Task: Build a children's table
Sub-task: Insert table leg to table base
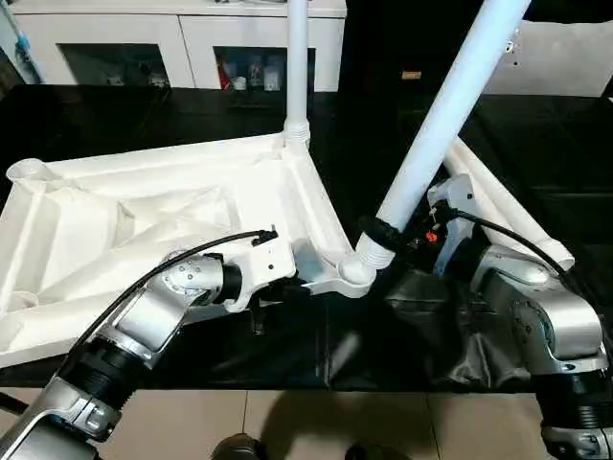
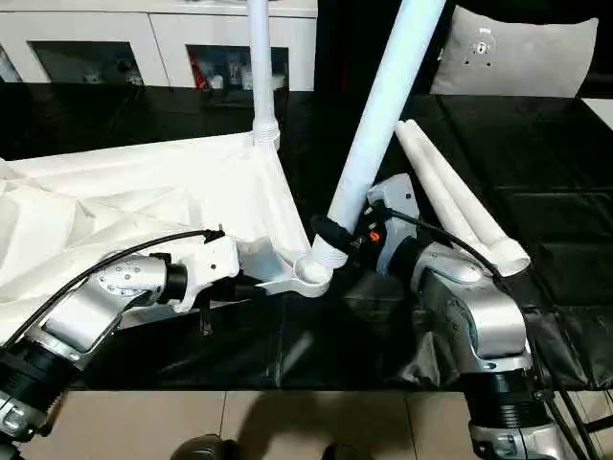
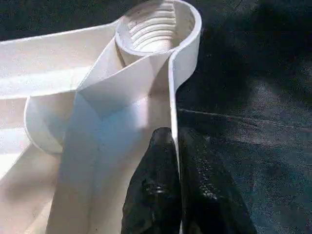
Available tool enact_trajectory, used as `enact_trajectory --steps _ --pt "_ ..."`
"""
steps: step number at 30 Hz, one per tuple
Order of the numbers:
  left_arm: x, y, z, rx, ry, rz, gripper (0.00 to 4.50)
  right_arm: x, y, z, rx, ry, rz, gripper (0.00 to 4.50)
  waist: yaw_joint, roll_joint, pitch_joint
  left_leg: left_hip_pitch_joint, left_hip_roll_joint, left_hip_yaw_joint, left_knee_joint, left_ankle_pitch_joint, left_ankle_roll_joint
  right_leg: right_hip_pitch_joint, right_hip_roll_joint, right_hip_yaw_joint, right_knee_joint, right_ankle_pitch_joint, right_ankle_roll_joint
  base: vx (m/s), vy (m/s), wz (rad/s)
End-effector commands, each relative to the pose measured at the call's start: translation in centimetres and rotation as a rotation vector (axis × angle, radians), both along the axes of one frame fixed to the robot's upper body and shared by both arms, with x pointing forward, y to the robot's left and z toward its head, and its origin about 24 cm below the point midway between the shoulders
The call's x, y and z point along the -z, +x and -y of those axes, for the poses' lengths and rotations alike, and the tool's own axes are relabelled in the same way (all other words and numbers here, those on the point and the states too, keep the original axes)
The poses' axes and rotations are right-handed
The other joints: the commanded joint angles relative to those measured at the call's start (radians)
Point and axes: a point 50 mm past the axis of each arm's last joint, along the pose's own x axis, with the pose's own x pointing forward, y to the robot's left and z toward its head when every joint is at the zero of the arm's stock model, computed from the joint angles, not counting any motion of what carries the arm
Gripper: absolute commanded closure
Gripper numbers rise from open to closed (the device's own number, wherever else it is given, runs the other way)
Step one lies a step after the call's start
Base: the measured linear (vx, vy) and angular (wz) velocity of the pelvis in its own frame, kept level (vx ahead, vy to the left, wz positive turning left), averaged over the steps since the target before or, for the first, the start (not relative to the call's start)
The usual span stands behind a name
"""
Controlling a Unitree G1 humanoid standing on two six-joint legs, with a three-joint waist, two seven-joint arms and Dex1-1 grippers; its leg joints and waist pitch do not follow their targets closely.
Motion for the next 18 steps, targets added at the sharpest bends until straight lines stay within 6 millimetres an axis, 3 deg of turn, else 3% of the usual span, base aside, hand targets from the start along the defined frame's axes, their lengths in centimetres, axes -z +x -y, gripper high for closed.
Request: enact_trajectory --steps 1,9,10,17,18 --pt "0.2 0.0 0.0 -0.014 0.006 -0.029 4.5 -0.8 0.1 -0.3 -0.036 0.0 0.018 2.61 -0.002 -0.004 -0.064 0.011 0.061 -0.022 -0.075 -0.135 0.025 0.054 -0.096 0.061 -0.077 -0.251 -0.165 0.0 0.0 0.0" --pt "0.2 0.2 0.2 -0.013 -0.007 -0.018 4.5 -1.0 0.2 -1.1 -0.113 -0.009 0.002 2.61 -0.004 -0.005 -0.065 0.011 0.061 -0.022 -0.074 -0.122 0.035 0.053 -0.095 0.061 -0.078 -0.246 -0.162 0.0 0.0 0.0" --pt "0.1 0.2 0.4 0.014 -0.006 0.001 4.5 -0.6 0.2 -1.6 -0.155 -0.048 -0.02 2.61 -0.003 -0.009 -0.067 0.009 0.061 -0.023 -0.074 -0.114 0.04 0.055 -0.095 0.06 -0.077 -0.246 -0.16 0.0 0.0 0.0" --pt "-0.3 0.3 1.0 0.054 -0.017 0.038 4.5 0.6 0.8 -1.8 -0.18 -0.124 -0.074 2.61 -0.001 -0.012 -0.069 0.01 0.063 -0.02 -0.073 -0.101 0.039 0.053 -0.097 0.062 -0.075 -0.232 -0.165 0.0 0.0 0.0" --pt "-0.3 0.3 1.0 0.058 -0.014 0.041 4.5 0.7 0.8 -1.8 -0.183 -0.134 -0.079 2.61 -0.001 -0.017 -0.07 0.011 0.063 -0.021 -0.073 -0.097 0.04 0.054 -0.096 0.061 -0.072 -0.221 -0.166 0.0 0.0 0.0"
